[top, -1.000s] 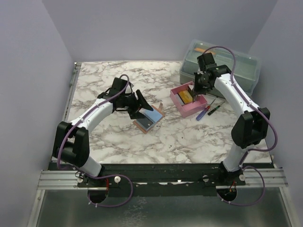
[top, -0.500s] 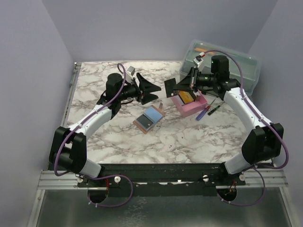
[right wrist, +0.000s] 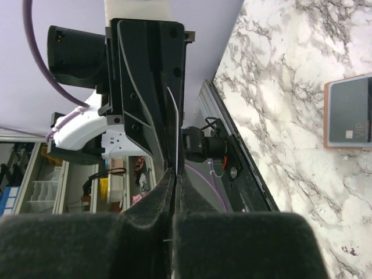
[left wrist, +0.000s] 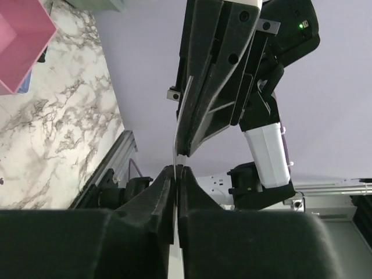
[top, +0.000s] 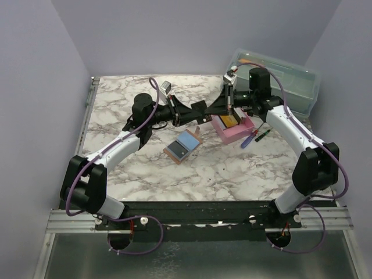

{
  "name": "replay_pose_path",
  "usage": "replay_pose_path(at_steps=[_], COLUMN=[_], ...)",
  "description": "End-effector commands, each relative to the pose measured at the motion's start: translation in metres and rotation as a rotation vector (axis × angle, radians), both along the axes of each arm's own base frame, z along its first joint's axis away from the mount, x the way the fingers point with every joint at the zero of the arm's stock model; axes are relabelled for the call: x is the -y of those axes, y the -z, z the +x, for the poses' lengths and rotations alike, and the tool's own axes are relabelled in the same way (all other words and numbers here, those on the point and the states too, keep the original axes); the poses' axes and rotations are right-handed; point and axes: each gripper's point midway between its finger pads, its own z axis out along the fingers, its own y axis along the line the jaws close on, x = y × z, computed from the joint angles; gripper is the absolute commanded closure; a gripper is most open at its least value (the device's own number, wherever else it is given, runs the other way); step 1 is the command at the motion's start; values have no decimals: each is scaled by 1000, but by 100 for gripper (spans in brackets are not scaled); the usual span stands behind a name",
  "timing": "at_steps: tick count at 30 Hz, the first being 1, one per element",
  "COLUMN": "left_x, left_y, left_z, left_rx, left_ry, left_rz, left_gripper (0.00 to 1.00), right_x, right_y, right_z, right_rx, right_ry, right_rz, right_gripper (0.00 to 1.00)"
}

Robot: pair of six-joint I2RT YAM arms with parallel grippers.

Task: Put the credit cards into the card holder
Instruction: Insert the credit card into the card holder.

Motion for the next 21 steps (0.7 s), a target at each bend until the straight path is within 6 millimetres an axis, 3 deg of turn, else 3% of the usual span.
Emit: replay_pose_path(at_steps=[1,2,4,8,13,18,21], left_x=[-10,-15,-28,-52,-63,-71,-73], left_y=[11,22,48,96,146,185,201], left_z=[2,4,5,-9,-30,-33,-34], left_rx=[-18,-52,-106,-109,-157,-235,-270], left_ry=[-55,-85,-138,-135,-30,-34,-32], left_rz=[3,28,107,273,335,371,384], left_gripper=[100,100,100,100,100,100,100], right_x=[-3,-2,3,-3,-29,-51,-57], right_y=[9,19,47,108,160,195,215], right_z=[4,10,26,39,45,49,51], right_rx=[4,-3,0,23,28,-13,-46], right_ry=[-18,11,78,73,0,-61,-71], right_rz=[-37,-81,-202,-430,-518,-512,-540], right_gripper=[90,79,67,60,63,83,89])
